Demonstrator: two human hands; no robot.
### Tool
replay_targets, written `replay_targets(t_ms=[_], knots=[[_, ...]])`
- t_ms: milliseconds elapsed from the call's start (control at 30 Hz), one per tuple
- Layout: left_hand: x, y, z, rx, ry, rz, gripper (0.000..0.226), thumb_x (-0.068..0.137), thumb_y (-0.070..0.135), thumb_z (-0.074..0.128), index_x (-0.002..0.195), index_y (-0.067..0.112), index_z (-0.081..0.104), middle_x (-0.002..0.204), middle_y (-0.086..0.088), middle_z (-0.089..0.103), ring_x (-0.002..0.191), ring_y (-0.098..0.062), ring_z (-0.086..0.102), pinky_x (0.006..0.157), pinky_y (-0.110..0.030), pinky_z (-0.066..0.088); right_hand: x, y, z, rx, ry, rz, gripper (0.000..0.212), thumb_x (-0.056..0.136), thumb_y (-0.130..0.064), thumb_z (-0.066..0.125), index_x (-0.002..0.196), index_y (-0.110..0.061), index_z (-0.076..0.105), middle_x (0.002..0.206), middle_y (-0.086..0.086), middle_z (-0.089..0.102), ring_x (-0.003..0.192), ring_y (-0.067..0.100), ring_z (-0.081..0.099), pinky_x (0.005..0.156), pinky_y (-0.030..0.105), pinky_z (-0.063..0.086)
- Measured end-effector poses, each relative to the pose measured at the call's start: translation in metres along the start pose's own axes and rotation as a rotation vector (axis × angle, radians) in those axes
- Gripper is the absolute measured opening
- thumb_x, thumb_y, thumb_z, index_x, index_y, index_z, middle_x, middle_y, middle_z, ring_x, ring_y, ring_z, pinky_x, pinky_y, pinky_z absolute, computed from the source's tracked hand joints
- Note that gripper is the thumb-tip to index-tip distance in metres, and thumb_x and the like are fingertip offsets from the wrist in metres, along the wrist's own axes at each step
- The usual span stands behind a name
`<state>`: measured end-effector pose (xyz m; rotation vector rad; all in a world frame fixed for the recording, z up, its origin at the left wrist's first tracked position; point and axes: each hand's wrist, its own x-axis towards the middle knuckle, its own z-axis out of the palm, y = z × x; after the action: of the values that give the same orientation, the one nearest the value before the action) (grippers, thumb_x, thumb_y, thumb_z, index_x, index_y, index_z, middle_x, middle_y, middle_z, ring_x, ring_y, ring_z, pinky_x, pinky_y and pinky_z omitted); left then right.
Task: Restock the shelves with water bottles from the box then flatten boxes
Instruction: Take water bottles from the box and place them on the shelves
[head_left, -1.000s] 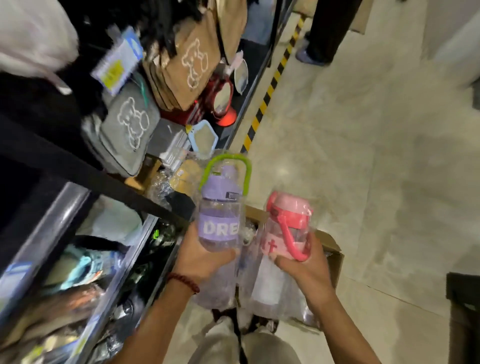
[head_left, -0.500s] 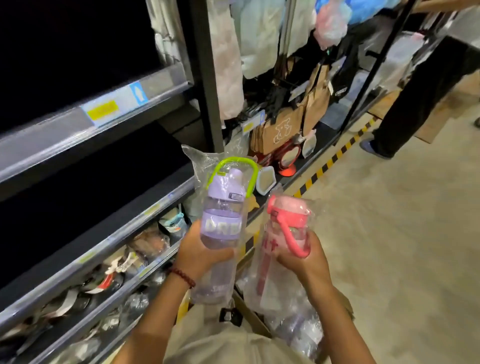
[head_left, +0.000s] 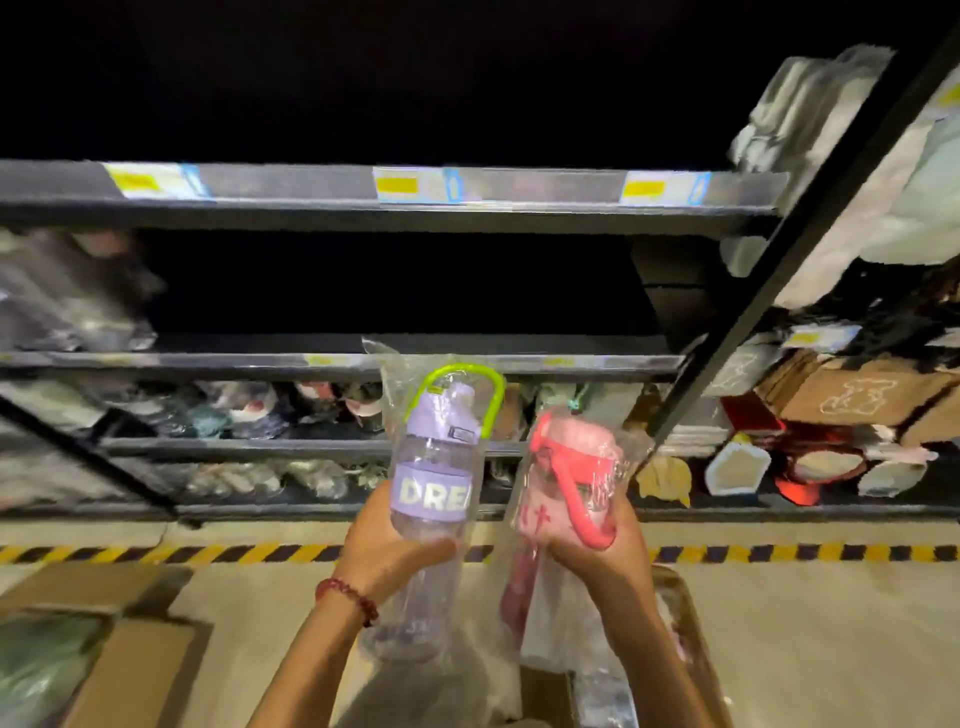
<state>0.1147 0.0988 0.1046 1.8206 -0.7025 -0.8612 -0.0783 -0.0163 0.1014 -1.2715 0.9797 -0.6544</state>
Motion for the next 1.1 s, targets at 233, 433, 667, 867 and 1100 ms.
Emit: replay_targets(t_ms=[233,433,667,867,1100], knots=[[-0.023,-0.028,-0.079,-0.167,0.279,-0.048,0.065,0.038,0.035,0.075,0.101,0.024,0.066,0.091,0.005,0.073,0.084,-0.003,0.068,0.064,-0.015,0.052,0.009,-0.019,0.095,-0.087,-0.247,-0.04,0.065,0.055,-0.011,0.074,0.113,-0.033,0.057,0.098,-0.012,0.071,0.086,0.009,0.069,0.064,0.022,0.055],[0.007,-0.044,-0.155,-0.221,0.305,-0.06,0.056,0.04,0.03,0.075,0.096,0.026,0.066,0.084,0.014,0.073,0.079,0.0,0.068,0.063,-0.013,0.05,0.039,-0.024,0.183,-0.244,-0.275,-0.036,0.069,0.051,-0.019,0.073,0.116,-0.031,0.052,0.097,-0.01,0.067,0.08,0.0,0.065,0.058,0.014,0.049],[0.073,-0.065,-0.276,-0.131,0.34,-0.126,0.058,0.037,0.03,0.077,0.093,0.024,0.061,0.085,0.006,0.066,0.073,-0.006,0.061,0.054,-0.008,0.044,0.078,-0.027,0.315,-0.24,-0.258,-0.079,0.065,0.067,-0.016,0.086,0.118,-0.04,0.053,0.103,-0.023,0.066,0.092,-0.008,0.062,0.067,0.01,0.05],[0.127,-0.075,-0.356,-0.133,0.27,-0.17,0.06,0.035,0.03,0.079,0.092,0.027,0.059,0.089,0.007,0.067,0.082,-0.007,0.063,0.06,-0.014,0.045,0.109,-0.025,0.401,-0.215,-0.208,-0.042,0.08,0.047,-0.029,0.08,0.122,-0.03,0.052,0.108,-0.011,0.065,0.089,-0.003,0.064,0.065,0.012,0.05],[0.186,-0.094,-0.399,-0.142,0.23,-0.214,0.059,0.044,0.029,0.08,0.101,0.02,0.065,0.095,0.001,0.071,0.092,-0.015,0.066,0.075,-0.026,0.054,0.16,-0.018,0.458,-0.254,-0.143,-0.034,0.072,0.06,-0.018,0.087,0.122,-0.026,0.052,0.109,-0.004,0.065,0.091,0.008,0.065,0.072,0.027,0.054]])
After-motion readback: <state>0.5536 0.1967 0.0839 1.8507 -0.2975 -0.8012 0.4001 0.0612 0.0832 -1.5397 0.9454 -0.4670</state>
